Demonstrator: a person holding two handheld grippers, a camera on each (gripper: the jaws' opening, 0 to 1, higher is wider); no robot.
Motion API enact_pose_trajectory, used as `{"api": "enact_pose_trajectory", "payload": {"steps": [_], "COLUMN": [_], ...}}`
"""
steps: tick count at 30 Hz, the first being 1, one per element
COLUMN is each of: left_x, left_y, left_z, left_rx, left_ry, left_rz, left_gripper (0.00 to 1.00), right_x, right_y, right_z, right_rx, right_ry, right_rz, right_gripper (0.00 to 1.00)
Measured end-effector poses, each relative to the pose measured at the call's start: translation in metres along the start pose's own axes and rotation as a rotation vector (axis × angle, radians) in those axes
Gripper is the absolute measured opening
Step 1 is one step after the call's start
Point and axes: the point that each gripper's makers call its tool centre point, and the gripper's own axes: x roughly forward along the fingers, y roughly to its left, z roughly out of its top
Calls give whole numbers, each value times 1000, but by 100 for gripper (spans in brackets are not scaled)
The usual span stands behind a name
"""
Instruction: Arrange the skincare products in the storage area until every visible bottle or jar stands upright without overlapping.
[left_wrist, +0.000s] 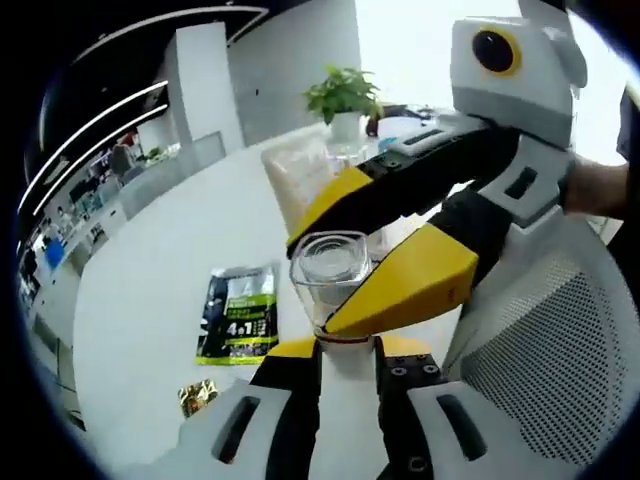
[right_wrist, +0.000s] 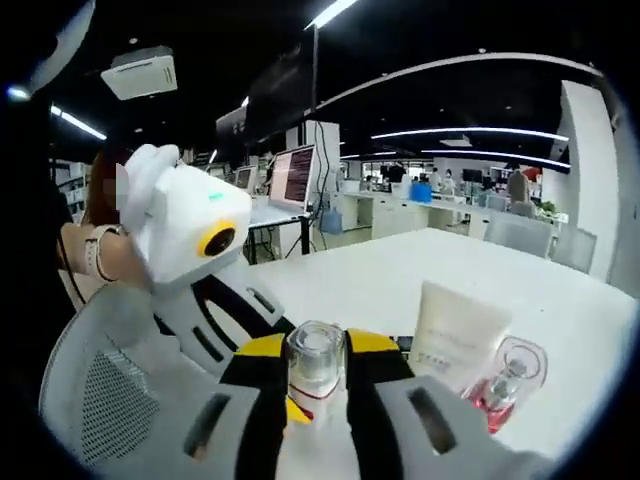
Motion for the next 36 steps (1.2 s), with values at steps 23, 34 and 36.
{"api": "enact_pose_trajectory", "payload": {"steps": [23, 34, 36], "left_x": [32, 35, 35], "left_y": [-4, 1, 4], "left_z": [-20, -24, -27], "left_rx": [9, 43, 61], "left_ry": [6, 18, 29], "left_rz": [-73, -56, -45], "left_gripper": [16, 21, 22], "right_x": [15, 10, 4], "right_y": [-8, -10, -11], "right_z": [-25, -18, -15], "right_rx": [-19, 27, 36], "right_ry": [95, 83, 79], "right_rz": [-26, -18, -13], "right_gripper": [22, 24, 27]}}
